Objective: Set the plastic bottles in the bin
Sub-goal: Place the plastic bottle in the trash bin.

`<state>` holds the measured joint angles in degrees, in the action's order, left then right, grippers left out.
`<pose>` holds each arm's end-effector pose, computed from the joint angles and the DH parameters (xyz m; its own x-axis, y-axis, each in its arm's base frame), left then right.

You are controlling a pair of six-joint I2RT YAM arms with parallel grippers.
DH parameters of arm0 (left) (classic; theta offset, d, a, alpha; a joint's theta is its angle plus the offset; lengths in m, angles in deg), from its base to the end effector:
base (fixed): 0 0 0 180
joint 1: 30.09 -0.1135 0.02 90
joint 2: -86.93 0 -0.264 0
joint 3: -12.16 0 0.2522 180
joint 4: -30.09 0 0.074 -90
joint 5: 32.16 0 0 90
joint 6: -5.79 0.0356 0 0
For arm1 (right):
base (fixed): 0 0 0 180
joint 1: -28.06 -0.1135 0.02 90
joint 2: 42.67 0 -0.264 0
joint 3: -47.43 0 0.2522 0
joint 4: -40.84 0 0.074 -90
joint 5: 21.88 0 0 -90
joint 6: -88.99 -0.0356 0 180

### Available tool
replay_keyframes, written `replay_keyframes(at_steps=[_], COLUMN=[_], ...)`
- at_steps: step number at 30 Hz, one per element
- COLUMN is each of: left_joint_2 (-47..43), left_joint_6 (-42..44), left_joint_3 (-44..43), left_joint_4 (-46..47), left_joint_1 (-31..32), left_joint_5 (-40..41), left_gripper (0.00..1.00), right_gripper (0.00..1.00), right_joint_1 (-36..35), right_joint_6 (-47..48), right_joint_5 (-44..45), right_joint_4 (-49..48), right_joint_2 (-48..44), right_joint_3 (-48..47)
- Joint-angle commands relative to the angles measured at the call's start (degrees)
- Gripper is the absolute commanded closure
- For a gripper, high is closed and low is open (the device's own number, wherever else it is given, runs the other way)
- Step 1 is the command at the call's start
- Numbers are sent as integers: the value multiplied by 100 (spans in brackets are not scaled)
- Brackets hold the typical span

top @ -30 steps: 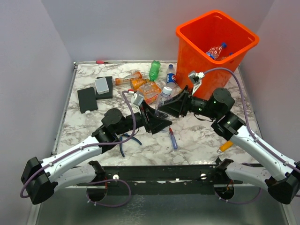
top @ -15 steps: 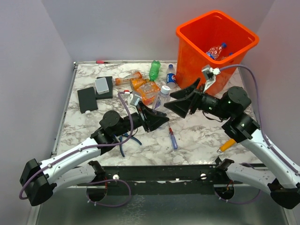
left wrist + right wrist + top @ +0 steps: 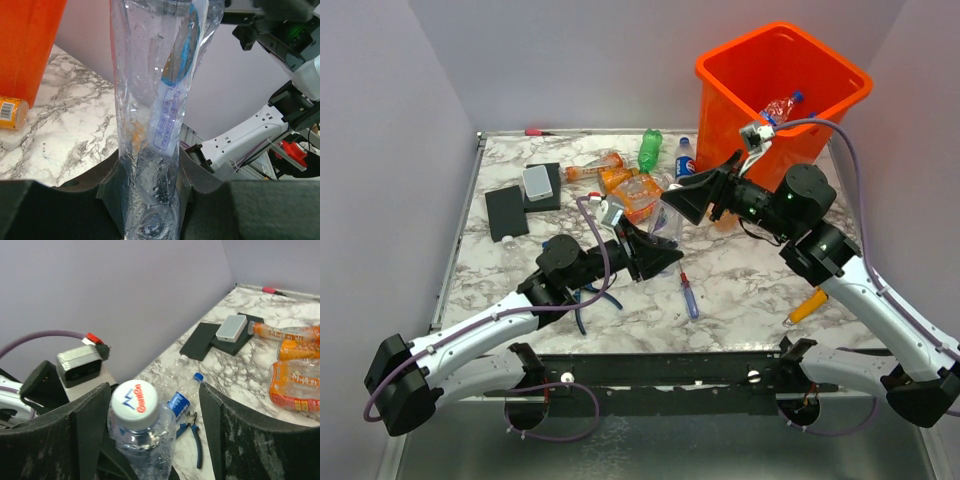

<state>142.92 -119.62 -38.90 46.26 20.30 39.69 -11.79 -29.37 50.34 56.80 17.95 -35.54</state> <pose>0.1377 -0.1838 0.3317 -0.4358 -0.3370 -0.8346 0.8274 0.2149 -0.5188 0.1704 0.1563 0.4515 -0.3253 0.3176 -0.8907 -0.7825 0.4383 0.4422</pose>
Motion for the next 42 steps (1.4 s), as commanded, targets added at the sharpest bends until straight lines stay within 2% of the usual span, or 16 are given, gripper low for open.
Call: replay_keyframes(at_steps=[1,7,9,10,11,12,13,14,18,22,24,28,30,32,36,42], left_joint_2=[-130,30,75,86,81,64,20,-57,-641,-1245,-1395,-1809,-2157,-2511,-2882,-2803], left_joint_6=[221,323,338,349,369,377,382,451,1042,1864,2215,2215,2241,2271,2293,2137], left_joint_3=[-5,-55,-78,-80,-81,-72,-64,-45,-22,-27,-2,290,618,942,1183,1097], left_joint_4=[206,231,239,233,232,233,221,178,-463,-1410,-1818,-2386,-2328,-2220,-1999,-2208], left_joint_1=[32,39,40,34,37,37,35,37,39,32,35,37,34,34,37,33], left_joint_5=[-139,-295,-311,-313,-282,-203,-79,100,1617,3581,4360,5751,6074,6290,6411,6332], left_gripper=[87,87,82,69,43,21,6,1,1,1,1,1,1,1,1,1], right_gripper=[28,60,71,78,91,99,100,100,100,100,100,100,100,100,100,100], right_joint_1=[-25,-29,-30,-31,-31,-31,-31,-31,-31,-26,-26,-20,52,410,1254,2265], right_joint_6=[52,-93,-123,-130,-133,-117,-69,40,1038,2181,2623,3610,4275,4420,3764,2714], right_joint_5=[78,64,72,66,104,185,285,407,1238,3006,3796,4964,5485,5612,5524,5385], right_joint_4=[180,136,110,118,141,180,229,326,1176,1889,1725,680,-88,-169,-457,-850], right_joint_2=[0,-20,-53,-70,-90,-117,-161,-192,-130,267,442,859,1220,1699,2342,2849], right_joint_3=[-34,87,132,135,124,93,48,-59,-1132,-2579,-2948,-3323,-3548,-4059,-4795,-4776])
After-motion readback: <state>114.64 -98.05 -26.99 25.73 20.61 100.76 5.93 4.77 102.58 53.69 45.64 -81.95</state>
